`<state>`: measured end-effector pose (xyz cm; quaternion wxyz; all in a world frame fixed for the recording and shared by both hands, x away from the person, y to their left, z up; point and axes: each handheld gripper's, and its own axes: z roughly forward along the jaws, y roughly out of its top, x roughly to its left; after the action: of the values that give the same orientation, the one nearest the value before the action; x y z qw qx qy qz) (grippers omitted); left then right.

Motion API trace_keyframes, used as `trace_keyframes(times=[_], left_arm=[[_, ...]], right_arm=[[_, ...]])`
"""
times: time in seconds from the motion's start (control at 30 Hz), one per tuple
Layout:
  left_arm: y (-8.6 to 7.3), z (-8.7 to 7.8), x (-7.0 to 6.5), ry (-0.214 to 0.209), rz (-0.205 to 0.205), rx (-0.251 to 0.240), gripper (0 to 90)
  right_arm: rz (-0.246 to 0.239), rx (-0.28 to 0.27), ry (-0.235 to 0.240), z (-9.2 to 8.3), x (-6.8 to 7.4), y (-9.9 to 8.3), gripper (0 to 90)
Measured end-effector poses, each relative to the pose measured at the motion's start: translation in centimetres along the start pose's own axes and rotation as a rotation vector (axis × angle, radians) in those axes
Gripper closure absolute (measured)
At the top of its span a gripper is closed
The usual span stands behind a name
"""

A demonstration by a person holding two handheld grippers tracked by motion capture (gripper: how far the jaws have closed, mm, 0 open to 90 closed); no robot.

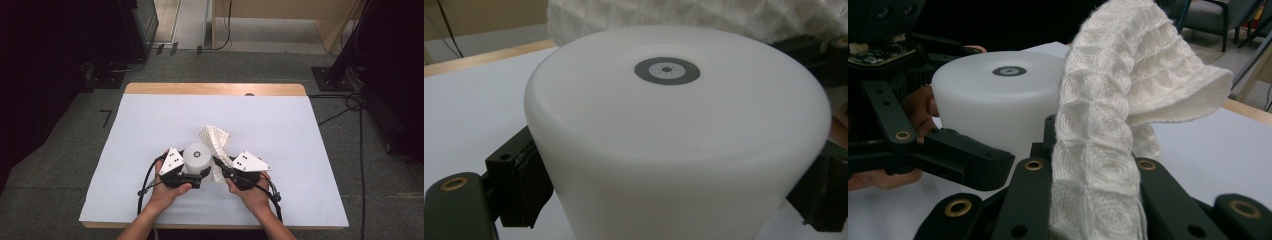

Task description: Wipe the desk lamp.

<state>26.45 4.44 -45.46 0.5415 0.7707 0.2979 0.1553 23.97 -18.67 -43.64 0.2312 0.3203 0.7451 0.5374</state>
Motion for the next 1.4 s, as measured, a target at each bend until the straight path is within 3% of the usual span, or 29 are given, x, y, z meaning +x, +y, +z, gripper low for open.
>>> trace_keyframes(times=[0.1, 0.3, 0.5, 0.73, 1.07, 1.17, 1.23, 1.4], left_arm=[[0.3, -0.5, 0.3, 0.012, -0.017, -0.025, 8.7], [0.8, -1.5, 1.0, 0.028, -0.044, -0.074, 8.7], [0.5, -1.0, 0.7, 0.019, -0.024, -0.042, 8.7], [0.1, -0.2, 0.1, 0.011, 0.011, -0.008, 8.7], [0.7, -1.3, 0.6, 0.029, -0.011, -0.069, 8.7], [0.6, -1.2, 0.4, 0.049, 0.008, -0.067, 8.7], [0.3, -0.8, 0.0, 0.092, 0.059, -0.054, 8.7], [-0.6, -0.1, 0.1, 0.153, 0.080, -0.028, 8.7]], right_arm=[[0.003, 0.016, 0.006, 0.3, 0.1, -0.3, 79.3], [0.020, 0.103, 0.041, 1.9, 0.2, -1.5, 79.2], [0.019, 0.096, 0.031, 1.7, 0.3, -1.3, 79.2], [0.008, 0.029, 0.003, 0.4, 0.0, -0.2, 79.2], [0.016, 0.105, 0.032, 1.9, 0.2, -1.5, 79.1], [0.020, 0.122, 0.035, 2.1, 0.0, -1.8, 79.1], [0.014, 0.127, 0.030, 2.2, 0.1, -1.8, 79.1], [0.021, 0.115, 0.018, 2.0, -0.2, -1.7, 79.1]])
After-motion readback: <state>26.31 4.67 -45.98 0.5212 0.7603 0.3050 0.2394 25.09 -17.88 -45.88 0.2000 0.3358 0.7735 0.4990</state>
